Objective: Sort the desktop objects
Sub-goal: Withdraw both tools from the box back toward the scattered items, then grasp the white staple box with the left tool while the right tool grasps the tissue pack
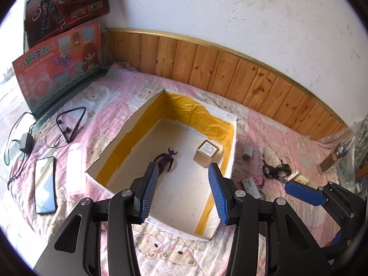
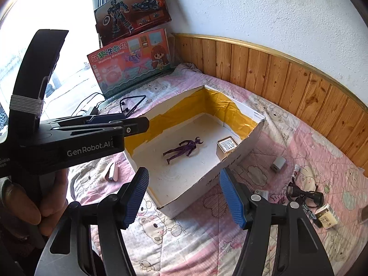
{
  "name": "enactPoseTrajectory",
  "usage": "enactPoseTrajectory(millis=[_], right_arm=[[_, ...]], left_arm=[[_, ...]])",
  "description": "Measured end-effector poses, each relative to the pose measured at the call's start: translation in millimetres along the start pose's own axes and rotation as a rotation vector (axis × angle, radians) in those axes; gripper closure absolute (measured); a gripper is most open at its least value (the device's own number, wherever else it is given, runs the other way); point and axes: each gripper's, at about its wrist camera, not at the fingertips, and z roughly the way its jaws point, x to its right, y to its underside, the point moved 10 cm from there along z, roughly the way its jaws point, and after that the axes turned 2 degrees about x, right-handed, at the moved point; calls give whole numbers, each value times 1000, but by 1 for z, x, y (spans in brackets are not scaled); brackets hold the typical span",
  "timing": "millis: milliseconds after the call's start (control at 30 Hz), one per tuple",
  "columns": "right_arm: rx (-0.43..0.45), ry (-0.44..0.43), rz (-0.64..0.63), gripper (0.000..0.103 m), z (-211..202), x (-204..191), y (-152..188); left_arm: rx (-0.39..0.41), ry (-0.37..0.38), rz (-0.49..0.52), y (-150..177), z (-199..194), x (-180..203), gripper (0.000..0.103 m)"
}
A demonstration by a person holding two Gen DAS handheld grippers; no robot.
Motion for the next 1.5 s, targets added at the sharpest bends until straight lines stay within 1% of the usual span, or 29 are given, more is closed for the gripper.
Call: enactPoseTrajectory(millis=[200,400,500,567,667,733,867,1000,1100,1200,1333,1500], right_arm=[[15,1,20,37,-15,6,9],[8,44,57,37,-18,35,21],[16,107,100,37,-21,68,24],[20,139,152,37,-24,96,26],[13,183,237,37,-25,138,34],[4,206,288,37,-24,163,42],[-41,266,351,37,-19,212,64],[-79,369,455,37,-25,276,98],[-103,442,563,37,-34,327,129],[-138,465,634,34,-31,360,157],[-191,475,641,32,-9,376,179],[-221,467,605,26,20,383,189]], left_arm=[[6,39,29,2,3,24,55],[-8,102,83,8,12,57,55],[-34,136,129,18,19,79,55],[-55,153,159,25,24,93,55],[-95,184,201,38,36,114,55],[-136,201,220,48,47,126,55],[-250,255,199,71,78,146,55],[-339,278,169,89,108,161,55],[-366,269,163,97,129,170,53],[-371,223,163,102,156,172,53],[-388,194,151,110,184,173,53],[-411,211,138,118,201,177,51]])
